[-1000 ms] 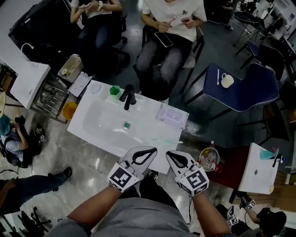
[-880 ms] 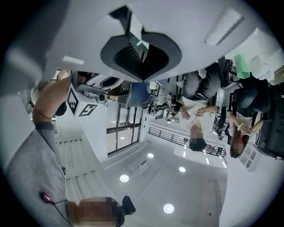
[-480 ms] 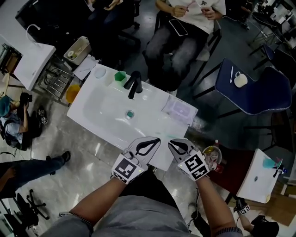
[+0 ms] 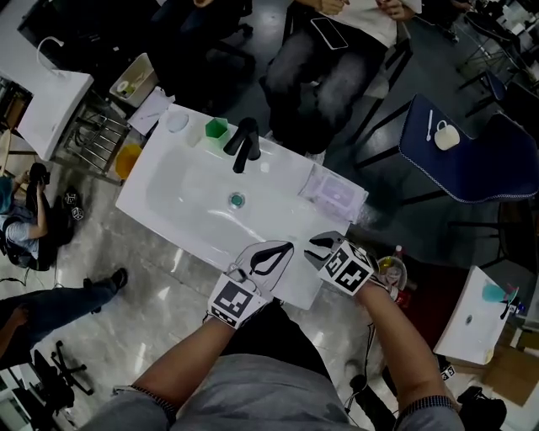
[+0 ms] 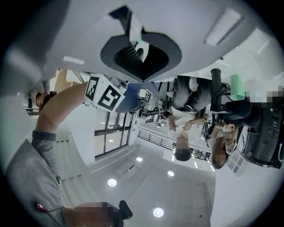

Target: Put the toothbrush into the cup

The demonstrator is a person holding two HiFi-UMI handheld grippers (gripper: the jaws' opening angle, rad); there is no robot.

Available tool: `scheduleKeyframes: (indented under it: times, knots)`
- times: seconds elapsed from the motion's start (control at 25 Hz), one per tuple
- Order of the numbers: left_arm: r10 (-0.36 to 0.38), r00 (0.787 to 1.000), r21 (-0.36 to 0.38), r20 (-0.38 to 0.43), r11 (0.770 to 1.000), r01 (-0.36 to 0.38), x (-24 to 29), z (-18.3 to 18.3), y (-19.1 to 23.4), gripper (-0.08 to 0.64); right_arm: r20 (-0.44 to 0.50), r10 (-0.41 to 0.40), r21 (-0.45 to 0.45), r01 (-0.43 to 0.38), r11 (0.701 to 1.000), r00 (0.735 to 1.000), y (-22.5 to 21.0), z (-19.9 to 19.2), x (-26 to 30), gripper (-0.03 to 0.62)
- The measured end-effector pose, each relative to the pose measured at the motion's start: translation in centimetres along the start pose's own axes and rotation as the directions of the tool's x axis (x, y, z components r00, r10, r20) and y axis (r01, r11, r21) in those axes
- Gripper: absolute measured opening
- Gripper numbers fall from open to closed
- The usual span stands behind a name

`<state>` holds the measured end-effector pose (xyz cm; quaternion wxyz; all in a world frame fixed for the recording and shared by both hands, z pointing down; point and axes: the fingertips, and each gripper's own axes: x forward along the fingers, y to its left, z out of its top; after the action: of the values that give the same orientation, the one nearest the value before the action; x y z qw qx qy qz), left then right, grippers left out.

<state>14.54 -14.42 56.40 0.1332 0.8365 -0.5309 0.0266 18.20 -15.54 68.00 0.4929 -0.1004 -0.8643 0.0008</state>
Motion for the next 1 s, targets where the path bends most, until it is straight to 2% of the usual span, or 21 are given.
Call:
scheduleKeyframes:
  times: [0.28, 0.44, 0.52, 0.84, 1.0]
  knots:
    - [0.0, 1.0, -0.014, -0.006, 1.0, 0.0, 0.7, -0.9, 0.8, 0.006, -0.192, 0.039, -0.109, -0.061, 0.992, 0.981, -0.9, -2.4, 2.9, 0.117]
    - [0.008, 1.0, -0.038, -0.01, 0.999, -0.008, 0.8, -1.0, 1.2, 0.006, -0.262, 0.046, -0.158, -0.089, 0.983, 0.964, -1.3, -3.1, 4.1, 0.117]
    - [0.004, 1.0, -0.023, -0.007, 1.0, -0.004, 0.8, -1.1, 1.3, 0.006, -0.286, 0.052, -0.174, -0.105, 0.979, 0.957, -1.4, -3.3, 4.7, 0.116]
    - [0.014, 1.0, -0.029, -0.003, 0.999, -0.014, 0.4, -1.3, 1.9, 0.006, -0.366, 0.112, -0.163, -0.182, 0.97, 0.924, -1.7, -3.4, 5.4, 0.11]
    - [0.029, 1.0, -0.063, -0.007, 0.998, -0.03, 0.3, -1.0, 2.0, 0.006, -0.391, 0.116, -0.15, -0.188, 0.971, 0.913, -2.4, -3.4, 5.7, 0.047]
